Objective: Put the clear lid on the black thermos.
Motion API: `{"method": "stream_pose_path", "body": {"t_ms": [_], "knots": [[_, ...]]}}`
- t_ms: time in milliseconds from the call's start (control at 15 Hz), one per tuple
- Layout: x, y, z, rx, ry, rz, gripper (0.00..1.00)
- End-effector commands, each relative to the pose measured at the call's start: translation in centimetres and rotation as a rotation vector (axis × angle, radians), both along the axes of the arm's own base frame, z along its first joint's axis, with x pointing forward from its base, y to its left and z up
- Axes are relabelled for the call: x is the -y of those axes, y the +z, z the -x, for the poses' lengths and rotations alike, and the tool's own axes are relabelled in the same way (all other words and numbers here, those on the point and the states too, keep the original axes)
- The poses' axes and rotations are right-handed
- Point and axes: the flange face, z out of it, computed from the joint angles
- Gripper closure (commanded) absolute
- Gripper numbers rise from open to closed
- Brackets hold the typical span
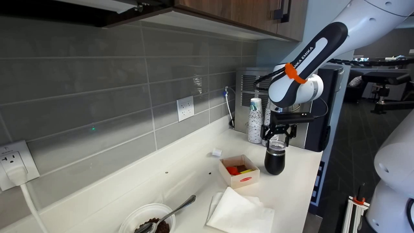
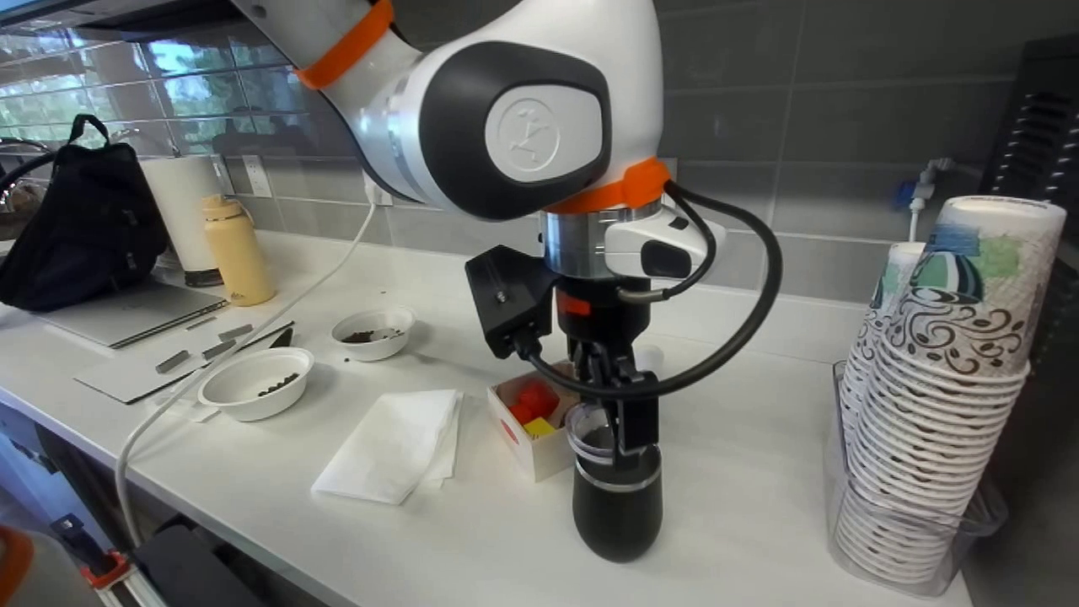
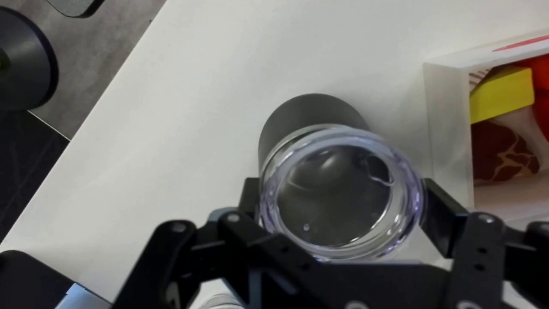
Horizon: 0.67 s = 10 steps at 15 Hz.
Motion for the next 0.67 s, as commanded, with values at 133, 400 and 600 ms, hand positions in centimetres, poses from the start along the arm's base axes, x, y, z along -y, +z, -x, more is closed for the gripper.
{"method": "stream_pose_path", "body": {"t_ms": [133, 400, 600], "knots": [[0.5, -0.8, 0.0, 0.007, -0.019, 0.036, 0.36], [0.5, -1.3, -0.3, 0.012, -0.026, 0.038, 0.36], [0.4, -1.7, -0.5, 0.019, -0.026, 0.041, 0.36]]}}
